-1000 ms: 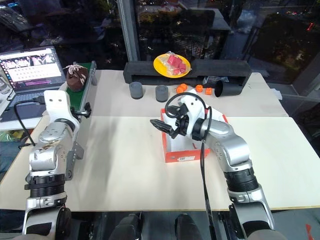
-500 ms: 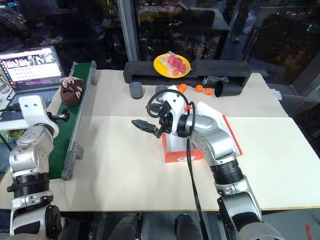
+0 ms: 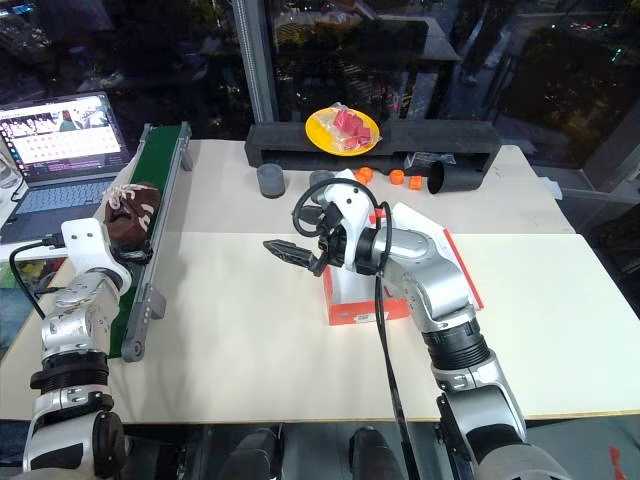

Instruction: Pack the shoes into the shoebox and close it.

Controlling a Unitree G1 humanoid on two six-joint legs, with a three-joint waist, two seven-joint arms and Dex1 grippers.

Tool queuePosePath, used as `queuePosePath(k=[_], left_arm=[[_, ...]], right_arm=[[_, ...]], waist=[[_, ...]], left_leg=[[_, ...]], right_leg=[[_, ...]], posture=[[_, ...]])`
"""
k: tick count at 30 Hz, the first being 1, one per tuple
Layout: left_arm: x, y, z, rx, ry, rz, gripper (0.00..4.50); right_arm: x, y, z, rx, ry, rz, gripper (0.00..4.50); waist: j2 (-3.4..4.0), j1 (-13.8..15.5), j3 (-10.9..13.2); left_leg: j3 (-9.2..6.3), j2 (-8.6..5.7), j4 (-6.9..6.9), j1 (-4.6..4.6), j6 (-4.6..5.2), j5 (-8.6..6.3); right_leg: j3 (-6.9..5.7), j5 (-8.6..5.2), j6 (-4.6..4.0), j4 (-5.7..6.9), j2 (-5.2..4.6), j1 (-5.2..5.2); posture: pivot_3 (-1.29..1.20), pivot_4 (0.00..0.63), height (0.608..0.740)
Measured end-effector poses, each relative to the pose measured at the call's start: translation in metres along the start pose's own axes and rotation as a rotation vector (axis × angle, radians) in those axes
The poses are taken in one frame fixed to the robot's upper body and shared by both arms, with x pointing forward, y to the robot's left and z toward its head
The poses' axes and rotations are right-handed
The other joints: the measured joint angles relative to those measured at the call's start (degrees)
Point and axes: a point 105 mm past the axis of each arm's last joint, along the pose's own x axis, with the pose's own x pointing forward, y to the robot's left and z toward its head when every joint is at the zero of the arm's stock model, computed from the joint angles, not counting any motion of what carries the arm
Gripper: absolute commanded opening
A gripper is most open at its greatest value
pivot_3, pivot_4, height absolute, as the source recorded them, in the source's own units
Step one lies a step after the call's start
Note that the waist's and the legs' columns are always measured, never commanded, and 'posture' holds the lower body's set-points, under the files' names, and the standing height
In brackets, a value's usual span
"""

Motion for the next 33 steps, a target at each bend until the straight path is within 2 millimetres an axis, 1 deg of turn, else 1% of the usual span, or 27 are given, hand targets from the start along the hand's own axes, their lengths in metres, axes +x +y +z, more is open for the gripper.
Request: queuePosePath(k=[3,6,9,10,12,14,15,16,18,19,20,21,22,24,25,26,27,29,31,33], left_arm=[[0.002,-0.001,-0.005,-0.007,0.021,-0.011,4.50],[0.003,-0.003,-0.005,-0.020,0.025,-0.029,3.76],[0.003,-0.006,-0.004,-0.040,0.020,-0.044,2.72],[0.003,-0.007,-0.004,-0.048,0.015,-0.052,2.53],[0.002,-0.015,0.002,-0.050,-0.011,-0.083,2.52],[0.000,-0.027,0.015,-0.049,-0.064,-0.140,2.52],[-0.003,-0.037,0.024,-0.053,-0.098,-0.186,2.52],[-0.007,-0.051,0.037,-0.055,-0.144,-0.248,2.52],[-0.020,-0.086,0.061,-0.063,-0.223,-0.403,2.52],[-0.028,-0.103,0.072,-0.074,-0.260,-0.477,2.52],[-0.039,-0.124,0.084,-0.076,-0.292,-0.569,2.52],[-0.048,-0.139,0.090,-0.076,-0.311,-0.629,2.52],[-0.062,-0.161,0.098,-0.079,-0.333,-0.724,2.52],[-0.082,-0.190,0.107,-0.085,-0.349,-0.844,2.52],[-0.090,-0.201,0.110,-0.085,-0.351,-0.888,2.52],[-0.095,-0.206,0.112,-0.088,-0.353,-0.915,2.52],[-0.097,-0.208,0.113,-0.089,-0.350,-0.926,2.52],[-0.103,-0.218,0.113,-0.092,-0.329,-0.969,2.52],[-0.113,-0.233,0.114,-0.090,-0.319,-1.035,2.52],[-0.123,-0.243,0.114,-0.087,-0.318,-1.095,2.52]], right_arm=[[-0.002,-0.002,0.001,-0.004,0.001,-0.013,4.44],[-0.005,-0.006,0.002,-0.008,0.002,-0.031,4.50],[-0.006,-0.007,0.002,-0.008,0.004,-0.038,4.50],[-0.006,-0.007,0.002,-0.009,0.003,-0.040,4.50],[-0.006,-0.007,0.002,-0.005,0.006,-0.042,4.50],[-0.006,-0.006,0.003,0.001,0.007,-0.041,4.50],[-0.006,-0.007,0.004,0.012,0.000,-0.044,4.50],[-0.008,-0.009,0.005,0.025,-0.010,-0.059,4.50],[-0.008,-0.013,0.012,0.095,-0.061,-0.081,4.50],[-0.008,-0.017,0.020,0.148,-0.106,-0.099,4.50],[-0.008,-0.023,0.030,0.237,-0.167,-0.119,4.50],[-0.008,-0.028,0.038,0.300,-0.213,-0.132,4.50],[-0.010,-0.036,0.051,0.383,-0.276,-0.151,4.50],[-0.019,-0.052,0.065,0.567,-0.375,-0.176,4.50],[-0.026,-0.060,0.065,0.638,-0.402,-0.198,4.50],[-0.032,-0.067,0.060,0.708,-0.413,-0.221,4.50],[-0.035,-0.071,0.056,0.747,-0.416,-0.236,4.50],[-0.043,-0.080,0.047,0.840,-0.428,-0.276,4.50],[-0.046,-0.082,0.045,0.896,-0.453,-0.280,4.50],[-0.045,-0.081,0.046,0.920,-0.460,-0.274,4.50]], waist=[[0.00,0.0,0.0],[0.00,0.0,0.0],[0.00,0.2,0.0],[0.00,0.2,0.0],[-0.03,0.3,0.0],[-0.05,0.3,0.0],[-0.06,0.4,0.0],[-0.06,0.5,0.0],[-0.07,0.6,0.0],[-0.07,0.6,0.0],[-0.07,0.6,0.0],[-0.07,0.5,0.0],[-0.07,0.4,0.0],[-0.07,0.2,0.0],[-0.07,0.2,0.0],[-0.06,0.1,0.0],[-0.06,-0.1,0.0],[0.01,-0.4,0.1],[0.03,-0.4,0.1],[0.04,-0.6,0.1]], left_leg=[[0.00,0.00,0.00,0.00,0.00,0.00],[0.00,0.00,-0.01,0.00,0.00,0.00],[-0.01,0.00,0.00,0.00,0.00,0.00],[-0.02,0.00,0.00,0.00,0.00,0.00],[-0.02,0.00,0.00,-0.02,-0.01,0.00],[-0.02,0.00,0.00,-0.04,-0.01,0.00],[-0.02,0.00,0.00,-0.07,-0.01,0.00],[-0.05,-0.01,-0.01,-0.10,-0.01,0.00],[-0.05,-0.01,-0.01,-0.11,-0.01,0.00],[-0.05,-0.01,-0.01,-0.12,-0.01,0.00],[-0.05,0.00,0.00,-0.11,-0.01,0.00],[-0.06,0.01,0.00,-0.11,0.00,0.00],[-0.06,0.01,0.00,-0.10,0.00,0.00],[-0.07,0.01,-0.02,-0.08,0.00,0.00],[-0.08,0.01,-0.03,-0.07,0.01,0.00],[-0.07,0.00,-0.04,-0.07,0.01,0.00],[-0.05,0.00,-0.05,-0.07,0.02,0.00],[-0.03,0.00,-0.06,-0.08,0.03,0.01],[-0.03,0.00,-0.07,-0.08,0.04,0.00],[-0.03,0.00,-0.08,-0.08,0.05,0.00]], right_leg=[[0.00,0.00,0.00,-0.01,0.00,0.00],[-0.01,0.00,0.00,0.00,0.00,0.01],[-0.01,0.00,0.00,0.01,-0.01,0.01],[-0.02,0.00,0.00,0.01,-0.01,0.01],[-0.02,0.00,0.00,-0.01,-0.01,0.02],[-0.02,0.00,0.00,-0.04,-0.01,0.01],[-0.02,0.00,0.00,-0.05,-0.02,-0.01],[-0.03,0.00,0.00,-0.06,-0.02,-0.01],[-0.04,0.01,-0.01,-0.08,-0.03,0.00],[-0.03,0.02,-0.02,-0.07,-0.03,0.00],[-0.04,0.02,-0.02,-0.05,-0.03,0.00],[-0.04,0.03,-0.04,-0.04,-0.03,0.00],[-0.03,0.03,-0.04,-0.02,-0.03,0.02],[-0.04,0.03,-0.04,-0.02,-0.03,0.03],[-0.05,0.03,-0.04,-0.03,-0.02,0.04],[-0.04,0.03,-0.04,-0.02,-0.02,0.04],[-0.03,0.03,-0.04,-0.02,-0.02,0.01],[-0.01,0.03,-0.04,-0.01,0.00,-0.03],[-0.01,0.02,-0.04,-0.02,0.02,-0.02],[0.00,0.02,-0.03,-0.03,0.02,-0.02]], posture=[[0.00,0.150,0.740],[0.00,0.150,0.740],[0.00,0.150,0.740],[0.00,0.150,0.740],[0.00,0.150,0.740],[0.00,0.150,0.740],[0.00,0.150,0.740],[0.00,0.150,0.740],[0.00,0.150,0.740],[0.00,0.150,0.740],[0.00,0.150,0.740],[0.00,0.150,0.740],[0.00,0.150,0.740],[0.00,0.150,0.740],[0.00,0.150,0.740],[0.00,0.150,0.740],[0.00,0.150,0.740],[0.00,0.150,0.740],[0.00,0.150,0.740],[0.00,0.150,0.740]])
